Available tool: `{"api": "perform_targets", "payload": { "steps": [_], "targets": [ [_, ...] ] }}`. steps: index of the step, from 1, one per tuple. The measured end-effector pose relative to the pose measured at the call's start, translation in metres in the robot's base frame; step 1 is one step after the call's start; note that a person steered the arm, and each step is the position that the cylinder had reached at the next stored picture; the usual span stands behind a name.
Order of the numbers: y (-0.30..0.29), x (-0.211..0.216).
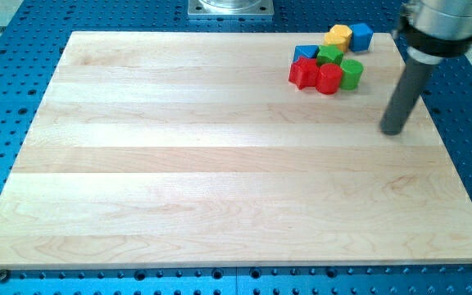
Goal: Put your arm slightly upwards
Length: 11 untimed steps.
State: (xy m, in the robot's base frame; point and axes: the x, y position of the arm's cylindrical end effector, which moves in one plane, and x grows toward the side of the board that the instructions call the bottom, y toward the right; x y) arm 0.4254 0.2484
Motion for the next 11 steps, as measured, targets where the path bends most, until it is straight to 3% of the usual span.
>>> {"api": "perform_targets", "payload": {
  "steps": [2, 9, 11],
  "targets": [
    [0.003, -0.05],
    [0.065, -0.061],
    [0.074, -0.081]
  ]
}}
